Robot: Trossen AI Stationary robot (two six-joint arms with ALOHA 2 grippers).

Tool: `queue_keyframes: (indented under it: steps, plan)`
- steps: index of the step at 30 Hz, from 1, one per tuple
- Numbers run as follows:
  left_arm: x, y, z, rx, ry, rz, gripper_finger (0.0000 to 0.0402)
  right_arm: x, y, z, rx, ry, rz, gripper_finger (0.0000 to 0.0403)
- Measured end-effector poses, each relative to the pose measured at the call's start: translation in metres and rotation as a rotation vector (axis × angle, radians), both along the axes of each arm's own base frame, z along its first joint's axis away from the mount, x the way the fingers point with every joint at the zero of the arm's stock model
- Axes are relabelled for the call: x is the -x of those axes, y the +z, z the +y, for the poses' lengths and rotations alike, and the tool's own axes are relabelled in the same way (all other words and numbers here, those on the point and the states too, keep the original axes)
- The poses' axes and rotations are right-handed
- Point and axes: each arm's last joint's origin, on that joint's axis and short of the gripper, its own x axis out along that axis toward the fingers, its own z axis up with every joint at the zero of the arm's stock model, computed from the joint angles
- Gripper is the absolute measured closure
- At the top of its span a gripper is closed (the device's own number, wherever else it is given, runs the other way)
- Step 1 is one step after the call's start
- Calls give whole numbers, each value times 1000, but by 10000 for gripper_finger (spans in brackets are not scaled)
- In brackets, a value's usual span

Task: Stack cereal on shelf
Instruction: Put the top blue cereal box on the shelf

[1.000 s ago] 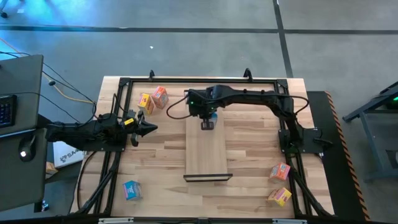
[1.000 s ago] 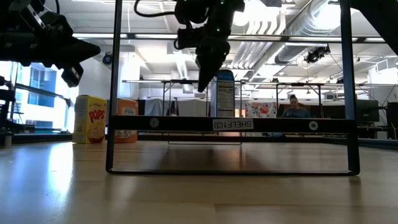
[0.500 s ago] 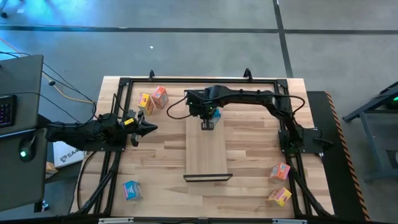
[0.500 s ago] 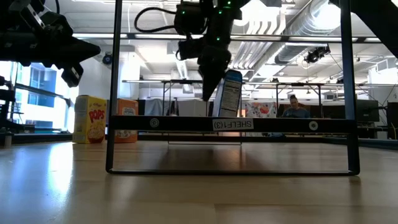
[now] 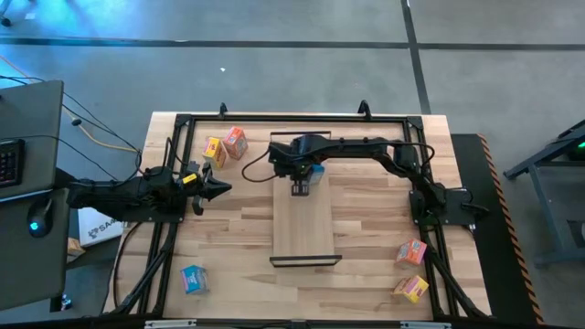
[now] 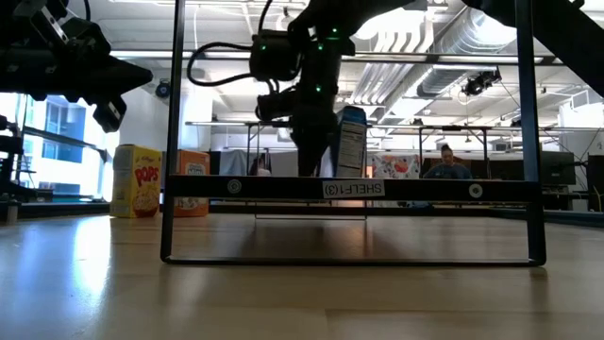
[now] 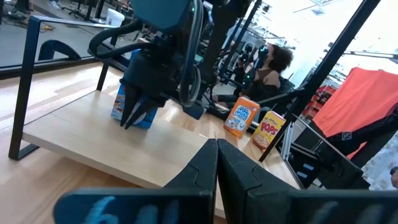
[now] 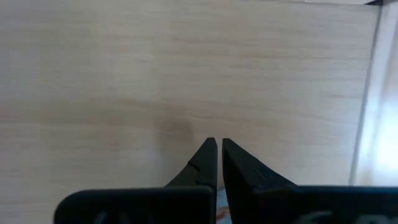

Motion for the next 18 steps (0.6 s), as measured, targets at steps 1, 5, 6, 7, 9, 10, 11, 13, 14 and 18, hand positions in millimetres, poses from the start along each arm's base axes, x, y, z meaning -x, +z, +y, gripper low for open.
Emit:
queue_keyframes:
  steps: [1, 5, 6, 7, 9, 10, 11, 13, 14, 18]
  plan:
    - [0, 0, 0, 0, 0, 0, 401, 1, 0, 0, 15, 8, 13, 403]
    - [0, 0, 0, 0, 0, 0, 401, 6, 0, 0, 9, 14, 71, 403]
    - [0, 0, 0, 0, 0, -1, 401, 7, -1, 0, 5, 14, 78, 403]
    - [0, 0, 0, 0, 0, 0, 401, 8, -1, 0, 5, 15, 83, 403]
    - [0, 0, 0, 0, -1, 0, 401, 8, -1, 0, 4, 15, 82, 403]
    - [0, 0, 0, 0, 0, 0, 401, 8, -1, 0, 4, 14, 83, 403]
    - [0, 0, 0, 0, 0, 0, 401, 8, -1, 0, 4, 14, 83, 403]
    - [0, 0, 0, 0, 0, 0, 401, 8, -1, 0, 4, 15, 85, 403]
    - [0, 0, 0, 0, 0, 0, 401, 8, -1, 0, 4, 15, 86, 403]
    - [0, 0, 0, 0, 0, -1, 401, 10, -1, 0, 4, 14, 106, 403]
